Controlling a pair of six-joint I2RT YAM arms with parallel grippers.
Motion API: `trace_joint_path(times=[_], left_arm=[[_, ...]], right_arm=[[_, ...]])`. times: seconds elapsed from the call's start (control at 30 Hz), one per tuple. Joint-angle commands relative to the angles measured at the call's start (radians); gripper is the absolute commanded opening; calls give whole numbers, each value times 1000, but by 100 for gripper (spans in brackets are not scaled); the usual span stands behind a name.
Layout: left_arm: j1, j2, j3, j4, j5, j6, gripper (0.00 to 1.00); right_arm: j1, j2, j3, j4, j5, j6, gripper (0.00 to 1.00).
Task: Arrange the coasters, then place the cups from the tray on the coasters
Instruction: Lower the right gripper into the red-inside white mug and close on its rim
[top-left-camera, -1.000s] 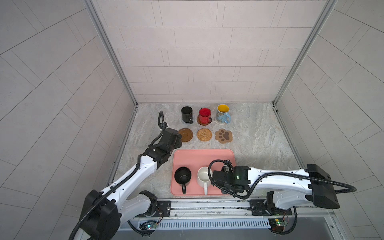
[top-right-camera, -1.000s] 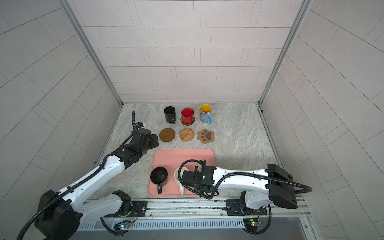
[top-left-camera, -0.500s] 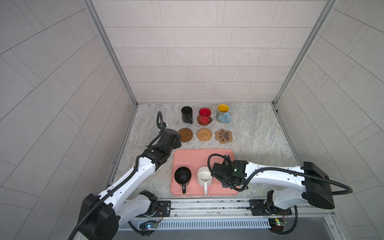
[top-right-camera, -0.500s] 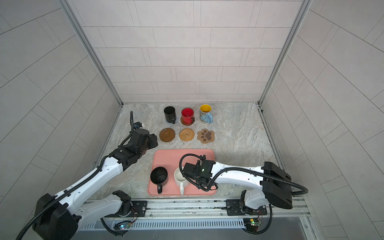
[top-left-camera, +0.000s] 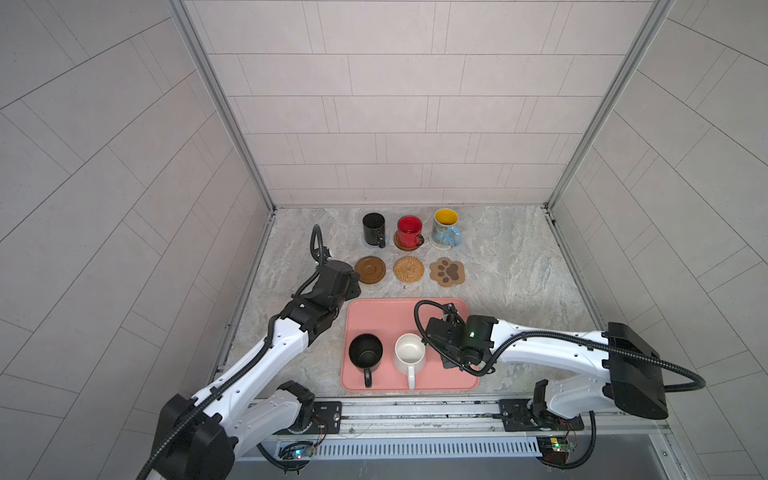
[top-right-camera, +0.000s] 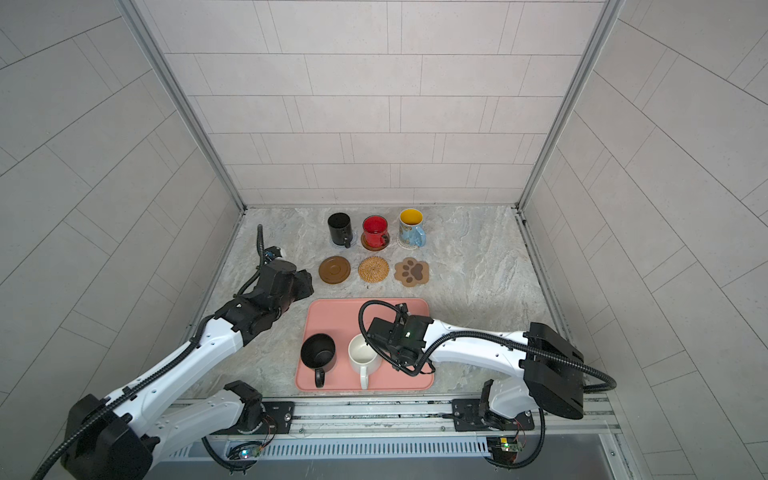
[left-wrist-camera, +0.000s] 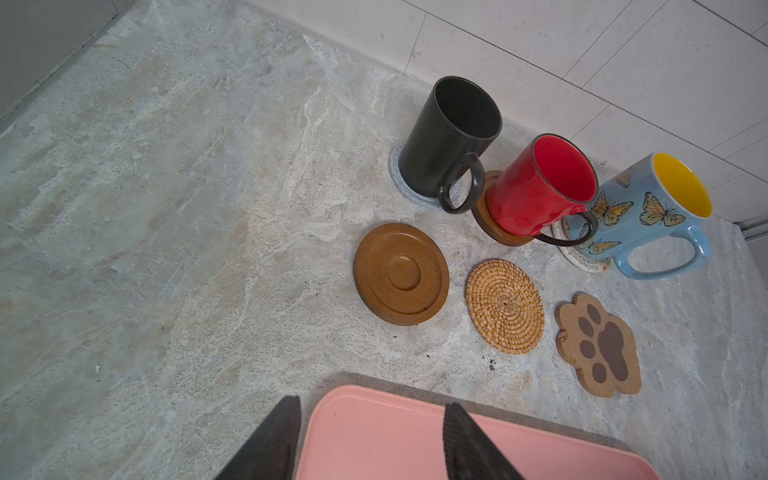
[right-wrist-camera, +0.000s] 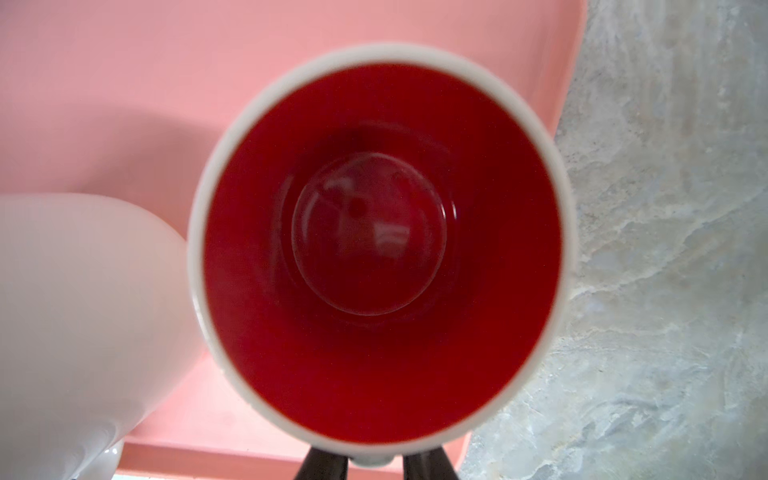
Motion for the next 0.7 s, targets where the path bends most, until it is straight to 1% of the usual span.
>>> trace_joint_path(times=[0.0, 0.33, 0.67], left_arm=[[5, -15, -9, -13, -25, -14, 61], [5, -21, -17, 6, -26, -22, 61], [5, -47, -30, 1, -21, -27, 61]], right_arm=[[-14, -14, -14, 14, 36, -27, 26], [-71, -3, -4, 47, 28, -83, 28], [-78, 48, 13, 57, 22, -104, 28]])
